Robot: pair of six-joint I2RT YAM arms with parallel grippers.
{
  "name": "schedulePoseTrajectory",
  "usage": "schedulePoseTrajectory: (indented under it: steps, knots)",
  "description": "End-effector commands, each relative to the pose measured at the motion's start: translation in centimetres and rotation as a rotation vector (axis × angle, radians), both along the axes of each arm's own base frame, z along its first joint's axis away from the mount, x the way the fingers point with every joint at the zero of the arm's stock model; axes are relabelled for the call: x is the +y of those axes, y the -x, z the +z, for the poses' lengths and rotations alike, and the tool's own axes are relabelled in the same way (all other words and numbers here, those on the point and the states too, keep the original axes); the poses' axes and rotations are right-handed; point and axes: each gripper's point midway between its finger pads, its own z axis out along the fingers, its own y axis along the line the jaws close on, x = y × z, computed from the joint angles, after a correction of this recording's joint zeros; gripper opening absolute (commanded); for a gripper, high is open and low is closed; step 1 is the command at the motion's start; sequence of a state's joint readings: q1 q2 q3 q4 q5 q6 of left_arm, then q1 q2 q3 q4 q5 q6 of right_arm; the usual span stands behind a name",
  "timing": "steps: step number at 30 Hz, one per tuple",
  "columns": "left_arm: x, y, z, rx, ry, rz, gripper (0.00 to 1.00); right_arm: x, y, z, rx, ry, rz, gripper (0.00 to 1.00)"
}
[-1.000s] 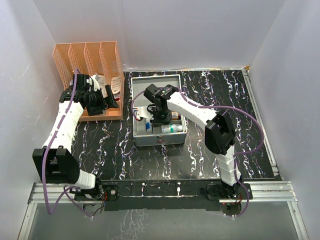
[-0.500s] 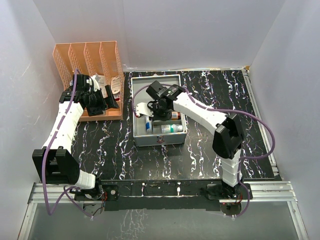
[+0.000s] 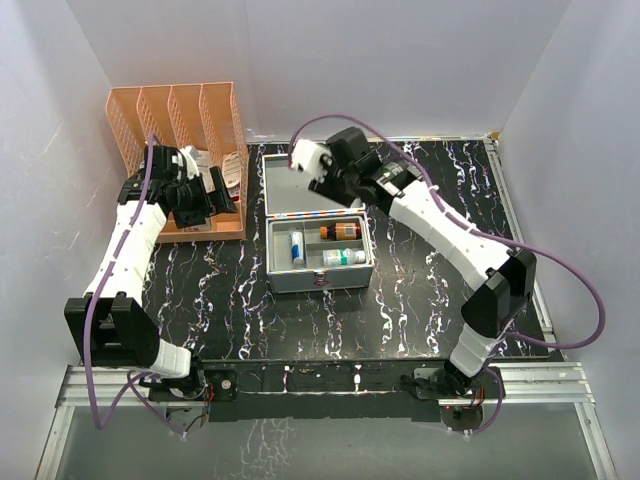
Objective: Organize the medicine kit
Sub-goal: Place the medicine box compartment inside the medicine box, then close the medicine box at the center of the board.
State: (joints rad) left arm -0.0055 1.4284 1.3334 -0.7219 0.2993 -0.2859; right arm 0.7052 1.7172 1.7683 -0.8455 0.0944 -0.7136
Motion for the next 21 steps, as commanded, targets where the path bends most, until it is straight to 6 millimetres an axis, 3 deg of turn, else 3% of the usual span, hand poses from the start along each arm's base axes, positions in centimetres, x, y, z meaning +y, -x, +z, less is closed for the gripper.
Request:
schedulePoseTrajectory:
  steps: [1, 2, 6, 9, 10, 16, 21]
  knots:
    - [-0.4, -2.5, 3.2, -0.102, 0.018, -0.042, 0.99, -3.9, -5.5, 7.7, -0.159, -0.348, -0.457, 0.48]
    - [-0.5, -3.1, 3.4, -0.104, 0.019, -0.052, 0.99, -4.8, -6.2, 7.8, -0.136, -0.382, -0.521, 0.49]
    - [-1.2, -6.1, 4.6, -0.142, 0.035, -0.115, 0.99, -7.0, -8.3, 5.0, -0.04, -0.427, -0.737, 0.62]
    - [-2.7, -8.3, 5.7, -0.172, 0.099, -0.2, 0.98, -8.1, -9.3, 3.6, 0.005, -0.491, -0.838, 0.93]
    - [-3.4, -8.9, 6.0, -0.181, 0.13, -0.236, 0.99, -8.3, -9.7, 3.4, 0.02, -0.522, -0.85, 0.98]
    - [-6.4, -11.2, 6.7, -0.204, 0.299, -0.368, 0.99, -10.9, -11.5, 2.1, 0.045, -0.619, -0.937, 0.98]
    - [-6.9, -13.4, 6.3, -0.23, 0.329, -0.381, 0.99, -14.2, -12.4, 1.1, 0.032, -0.663, -1.049, 0.98]
